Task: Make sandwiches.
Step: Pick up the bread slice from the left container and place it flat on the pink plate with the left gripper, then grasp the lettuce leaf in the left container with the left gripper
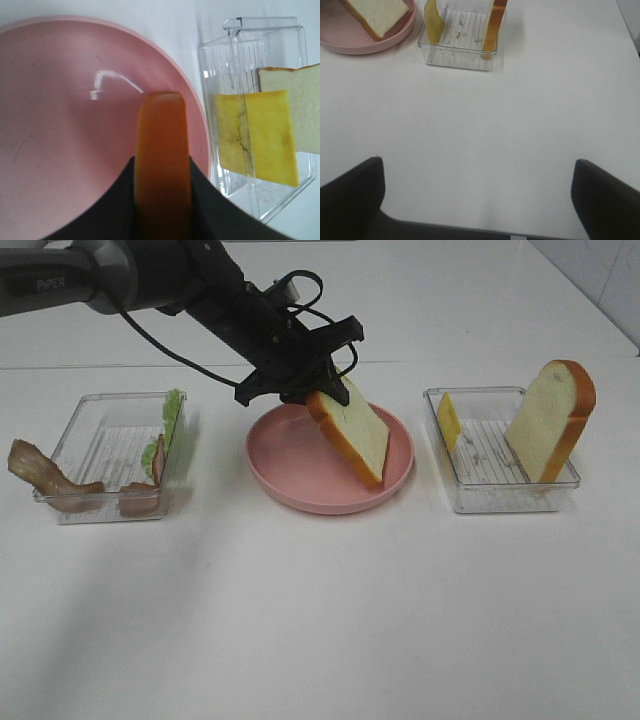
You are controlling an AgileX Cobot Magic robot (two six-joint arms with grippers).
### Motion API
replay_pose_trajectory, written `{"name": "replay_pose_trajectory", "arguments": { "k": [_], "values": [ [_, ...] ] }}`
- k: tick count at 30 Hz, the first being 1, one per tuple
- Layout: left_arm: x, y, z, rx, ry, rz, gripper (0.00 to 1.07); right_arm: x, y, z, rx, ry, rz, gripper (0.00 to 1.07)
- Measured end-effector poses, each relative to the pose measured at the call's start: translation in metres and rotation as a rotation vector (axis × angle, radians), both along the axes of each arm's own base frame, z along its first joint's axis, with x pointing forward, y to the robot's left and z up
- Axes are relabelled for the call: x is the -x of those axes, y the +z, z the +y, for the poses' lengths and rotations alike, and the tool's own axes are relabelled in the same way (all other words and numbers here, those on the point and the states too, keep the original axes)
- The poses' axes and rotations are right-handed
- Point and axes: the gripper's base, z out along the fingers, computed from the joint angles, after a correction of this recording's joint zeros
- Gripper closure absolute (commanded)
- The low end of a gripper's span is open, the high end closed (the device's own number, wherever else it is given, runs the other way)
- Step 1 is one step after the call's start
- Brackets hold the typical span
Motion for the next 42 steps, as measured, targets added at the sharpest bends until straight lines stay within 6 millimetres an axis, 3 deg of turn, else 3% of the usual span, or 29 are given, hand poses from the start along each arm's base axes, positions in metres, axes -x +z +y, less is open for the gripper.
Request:
{"name": "replay_pose_trajectory", "arguments": {
  "k": [4, 8, 10, 11, 12, 13, 14, 16, 23, 33, 39, 42],
  "values": [
    [-0.001, -0.008, 0.0, -0.004, 0.006, 0.012, 0.99, 0.0, 0.0, 0.0, 0.0, 0.0, 0.0, 0.09],
    [-0.001, -0.008, 0.0, -0.003, 0.007, 0.01, 0.9, 0.0, 0.0, 0.0, 0.0, 0.0, 0.0, 0.09],
    [-0.002, -0.007, 0.0, -0.009, 0.005, 0.003, 0.53, 0.0, 0.0, 0.0, 0.0, 0.0, 0.0, 0.09],
    [-0.002, -0.007, 0.0, -0.009, 0.005, 0.003, 0.53, 0.0, 0.0, 0.0, 0.0, 0.0, 0.0, 0.09],
    [-0.003, -0.005, 0.001, -0.029, -0.005, -0.016, 0.4, 0.0, 0.0, 0.0, 0.0, 0.0, 0.0, 0.09],
    [-0.004, -0.004, 0.001, -0.038, -0.01, -0.024, 0.18, 0.0, 0.0, 0.0, 0.0, 0.0, 0.0, 0.09],
    [-0.004, -0.004, 0.001, -0.038, -0.01, -0.024, 0.18, 0.0, 0.0, 0.0, 0.0, 0.0, 0.0, 0.09],
    [-0.006, 0.004, 0.002, -0.067, -0.034, -0.056, 0.05, 0.0, 0.0, 0.0, 0.0, 0.0, 0.0, 0.09],
    [-0.009, 0.024, -0.001, -0.124, -0.064, -0.113, 0.05, 0.0, 0.0, 0.0, 0.0, 0.0, 0.0, 0.09],
    [-0.001, 0.047, -0.011, -0.43, -0.084, -0.211, 0.05, 0.0, 0.0, 0.0, 0.0, 0.0, 0.0, 0.09],
    [0.006, 0.074, -0.011, -0.53, -0.109, -0.233, 0.05, 0.0, 0.0, 0.0, 0.0, 0.0, 0.0, 0.09],
    [0.006, 0.102, -0.008, -0.526, -0.101, -0.28, 0.05, 0.0, 0.0, 0.0, 0.0, 0.0, 0.0, 0.09]
  ]
}}
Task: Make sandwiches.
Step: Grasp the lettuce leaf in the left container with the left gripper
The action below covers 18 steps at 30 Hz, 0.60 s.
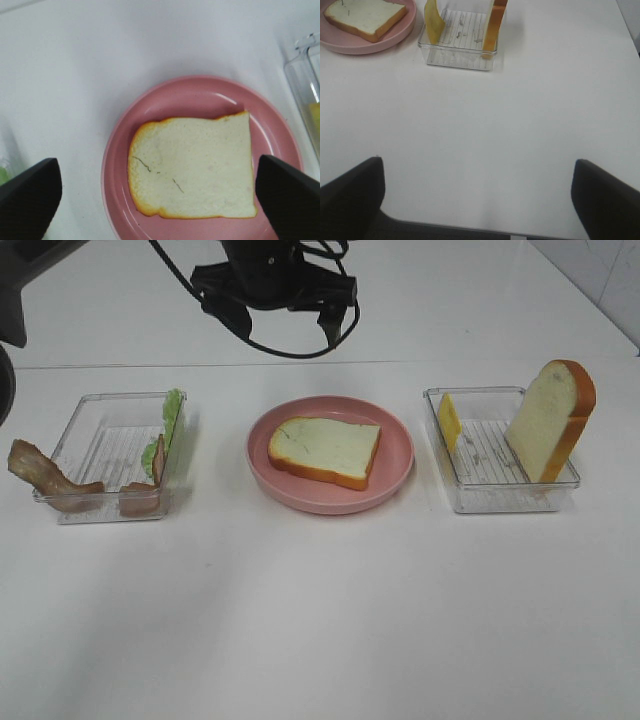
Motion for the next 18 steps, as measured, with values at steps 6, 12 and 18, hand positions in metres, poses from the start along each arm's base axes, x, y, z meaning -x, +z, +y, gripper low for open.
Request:
{"name": "replay_pose_trajectory", "arguments": {
  "k": [6, 12, 18],
  "values": [
    [-0.001, 0.036, 0.019, 0.052, 0.008, -0.055, 0.05, 0.0, 0.0, 0.0, 0.0, 0.0, 0.0, 0.09],
    [0.002, 0.071, 0.046, 0.088, 0.043, -0.093, 0.05, 0.0, 0.0, 0.0, 0.0, 0.0, 0.0, 0.09],
    [0.007, 0.073, 0.088, 0.045, 0.112, -0.028, 0.05, 0.0, 0.0, 0.0, 0.0, 0.0, 0.0, 0.09]
  ]
}}
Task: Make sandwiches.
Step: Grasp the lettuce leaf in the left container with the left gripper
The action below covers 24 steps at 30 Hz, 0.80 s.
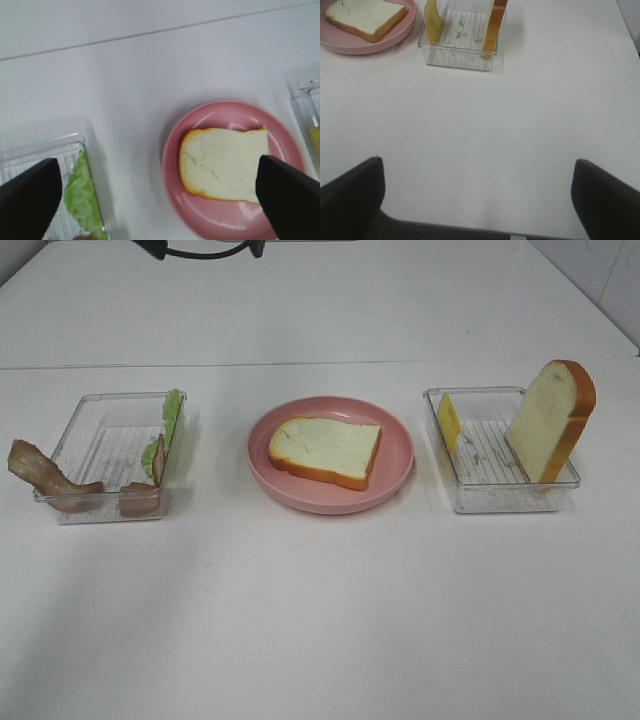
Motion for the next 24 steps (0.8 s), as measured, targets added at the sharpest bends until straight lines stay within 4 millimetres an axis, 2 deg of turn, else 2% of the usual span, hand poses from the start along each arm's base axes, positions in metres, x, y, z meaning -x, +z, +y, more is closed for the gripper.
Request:
{"name": "replay_pose_trajectory", "arguments": {
  "k": [1, 3, 4, 7, 9, 13, 15, 19, 24],
  "values": [
    [-0.001, -0.01, 0.013, -0.019, 0.022, 0.041, 0.05, 0.0, 0.0, 0.0, 0.0, 0.0, 0.0, 0.09],
    [-0.002, -0.015, 0.017, -0.028, 0.027, 0.059, 0.05, 0.0, 0.0, 0.0, 0.0, 0.0, 0.0, 0.09],
    [-0.005, -0.028, 0.027, -0.051, 0.045, 0.096, 0.05, 0.0, 0.0, 0.0, 0.0, 0.0, 0.0, 0.09],
    [-0.007, -0.035, 0.032, -0.058, 0.054, 0.116, 0.05, 0.0, 0.0, 0.0, 0.0, 0.0, 0.0, 0.09],
    [-0.011, -0.051, 0.042, -0.071, 0.078, 0.159, 0.05, 0.0, 0.0, 0.0, 0.0, 0.0, 0.0, 0.09],
    [-0.015, -0.062, 0.046, -0.073, 0.087, 0.19, 0.05, 0.0, 0.0, 0.0, 0.0, 0.0, 0.0, 0.09],
    [-0.018, -0.078, 0.044, -0.071, 0.096, 0.224, 0.05, 0.0, 0.0, 0.0, 0.0, 0.0, 0.0, 0.09],
    [-0.021, -0.092, 0.042, -0.06, 0.105, 0.258, 0.06, 0.0, 0.0, 0.0, 0.0, 0.0, 0.0, 0.09],
    [-0.027, -0.121, 0.04, -0.071, 0.108, 0.316, 0.06, 0.0, 0.0, 0.0, 0.0, 0.0, 0.0, 0.09]
  ]
}}
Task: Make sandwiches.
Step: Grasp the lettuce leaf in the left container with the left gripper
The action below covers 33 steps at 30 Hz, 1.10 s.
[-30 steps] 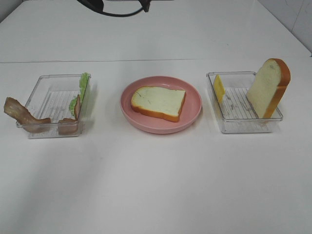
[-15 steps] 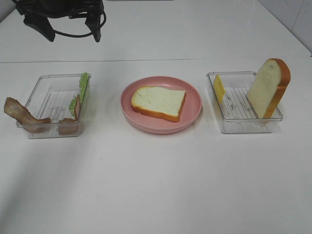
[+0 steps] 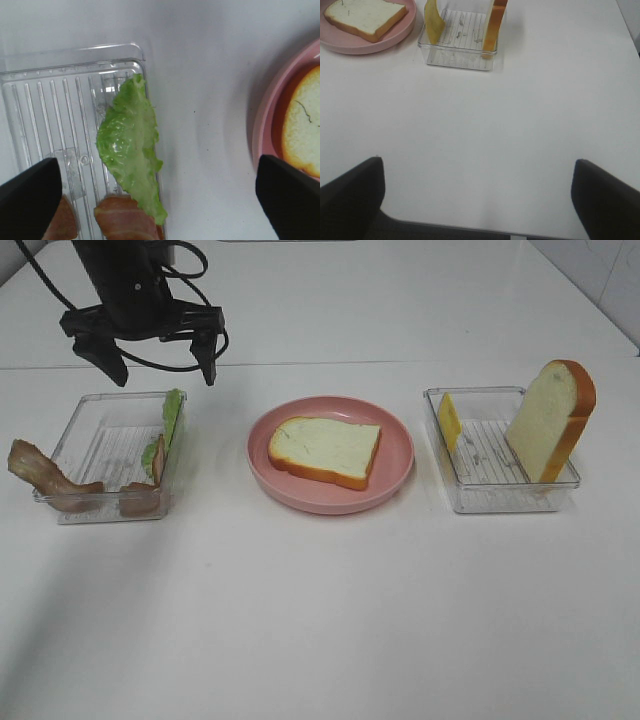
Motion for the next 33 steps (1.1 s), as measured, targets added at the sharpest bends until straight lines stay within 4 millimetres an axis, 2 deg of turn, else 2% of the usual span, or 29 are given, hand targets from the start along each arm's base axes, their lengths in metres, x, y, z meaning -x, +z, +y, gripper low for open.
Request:
{"name": "replay_pose_trajectory", "arguments": {
  "k": [14, 25, 27, 28, 29, 30, 31, 32, 33],
  "values": [
    [-0.004, -0.038, -0.003, -0.002, 0.003, 0.078, 0.07, 0.0, 0.0, 0.0, 0.0, 0.0, 0.0, 0.09],
    [-0.006, -0.048, -0.003, -0.003, 0.01, 0.089, 0.11, 0.0, 0.0, 0.0, 0.0, 0.0, 0.0, 0.09],
    [-0.006, -0.048, -0.003, -0.002, 0.01, 0.089, 0.18, 0.0, 0.0, 0.0, 0.0, 0.0, 0.0, 0.09],
    [-0.006, -0.048, -0.003, -0.002, 0.01, 0.089, 0.18, 0.0, 0.0, 0.0, 0.0, 0.0, 0.0, 0.09],
    [-0.006, -0.048, -0.004, -0.001, 0.011, 0.091, 0.26, 0.0, 0.0, 0.0, 0.0, 0.0, 0.0, 0.09],
    [-0.006, -0.048, -0.004, -0.001, 0.011, 0.091, 0.26, 0.0, 0.0, 0.0, 0.0, 0.0, 0.0, 0.09],
    [-0.006, -0.048, -0.004, -0.001, 0.011, 0.091, 0.32, 0.0, 0.0, 0.0, 0.0, 0.0, 0.0, 0.09],
    [-0.006, -0.048, -0.004, -0.001, 0.012, 0.091, 0.43, 0.0, 0.0, 0.0, 0.0, 0.0, 0.0, 0.09],
    [-0.006, -0.048, -0.004, -0.001, 0.012, 0.091, 0.43, 0.0, 0.0, 0.0, 0.0, 0.0, 0.0, 0.09]
  ]
}}
